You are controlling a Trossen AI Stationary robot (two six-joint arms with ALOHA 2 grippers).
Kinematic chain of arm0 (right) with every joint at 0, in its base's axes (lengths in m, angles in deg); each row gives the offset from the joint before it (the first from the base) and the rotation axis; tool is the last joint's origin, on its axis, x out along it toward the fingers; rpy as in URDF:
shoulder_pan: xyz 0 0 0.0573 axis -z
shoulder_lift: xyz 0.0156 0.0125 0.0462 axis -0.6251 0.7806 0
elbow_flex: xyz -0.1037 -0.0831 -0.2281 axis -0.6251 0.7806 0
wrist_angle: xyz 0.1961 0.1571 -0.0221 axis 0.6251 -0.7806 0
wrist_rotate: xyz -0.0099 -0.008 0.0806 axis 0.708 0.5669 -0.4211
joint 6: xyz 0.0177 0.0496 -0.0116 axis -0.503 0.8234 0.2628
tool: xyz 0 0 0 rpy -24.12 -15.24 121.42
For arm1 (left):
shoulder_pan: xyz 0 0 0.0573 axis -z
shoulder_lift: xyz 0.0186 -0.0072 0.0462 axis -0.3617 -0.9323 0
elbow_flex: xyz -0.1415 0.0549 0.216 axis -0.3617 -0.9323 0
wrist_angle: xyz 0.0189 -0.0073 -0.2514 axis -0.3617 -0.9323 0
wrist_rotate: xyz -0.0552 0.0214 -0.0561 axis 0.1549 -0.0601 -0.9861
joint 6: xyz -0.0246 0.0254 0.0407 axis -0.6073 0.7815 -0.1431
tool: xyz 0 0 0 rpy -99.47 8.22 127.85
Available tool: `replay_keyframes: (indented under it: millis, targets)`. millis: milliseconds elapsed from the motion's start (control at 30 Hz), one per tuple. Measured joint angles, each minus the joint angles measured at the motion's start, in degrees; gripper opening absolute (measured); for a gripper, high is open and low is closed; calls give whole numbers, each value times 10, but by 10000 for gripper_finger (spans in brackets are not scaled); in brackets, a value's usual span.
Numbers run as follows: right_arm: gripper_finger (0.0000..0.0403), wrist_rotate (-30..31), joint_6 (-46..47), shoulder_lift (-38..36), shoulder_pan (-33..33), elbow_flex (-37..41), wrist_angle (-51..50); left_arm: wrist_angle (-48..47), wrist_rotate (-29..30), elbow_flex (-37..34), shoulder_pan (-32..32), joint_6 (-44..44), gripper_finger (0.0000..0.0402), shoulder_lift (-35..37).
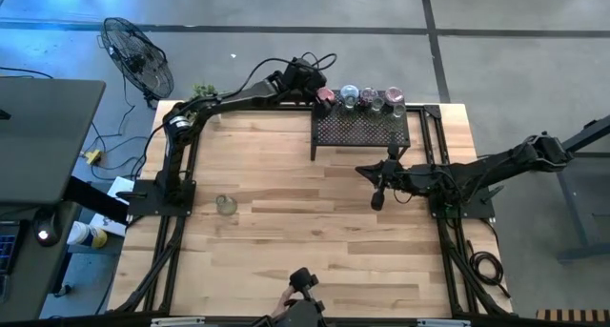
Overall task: Pick & Place candle stick holders
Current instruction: Put the green glass candle holder on the shelf
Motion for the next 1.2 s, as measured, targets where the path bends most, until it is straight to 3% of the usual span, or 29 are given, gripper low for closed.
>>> replay_keyframes:
  millis: [167, 300, 400, 533, 667, 800, 867, 1000, 1100, 1200]
  targets:
    - [1, 0, 1, 0, 0, 0, -3, -73, -5, 46, 0, 27, 382, 6]
    - [1, 0, 3, 0, 0, 0, -10, -175, 39, 86, 0, 62, 373, 24]
    - [2, -1, 12, 0, 0, 0, -11, -242, 93, 92, 2, 103, 336, 47]
    - [1, -5, 13, 0, 0, 0, -13, -308, 113, 67, 13, 130, 241, 96]
    - [2, -1, 14, 0, 0, 0, -13, -325, 101, 1, 34, 139, 124, 168]
    - [1, -2, 14, 0, 0, 0, -13, -275, -5, -126, 61, 150, 22, 278]
    - [1, -4, 16, 0, 0, 0, -13, -238, -77, -209, 81, 150, 11, 339]
    - [2, 0, 15, 0, 0, 0, -13, -208, -93, -341, 141, 118, 33, 429]
    - [1, 1, 15, 0, 0, 0, -10, -235, -37, -384, 189, 75, 40, 465]
    - [2, 1, 14, 0, 0, 0, -8, -338, 67, -387, 255, 36, 27, 485]
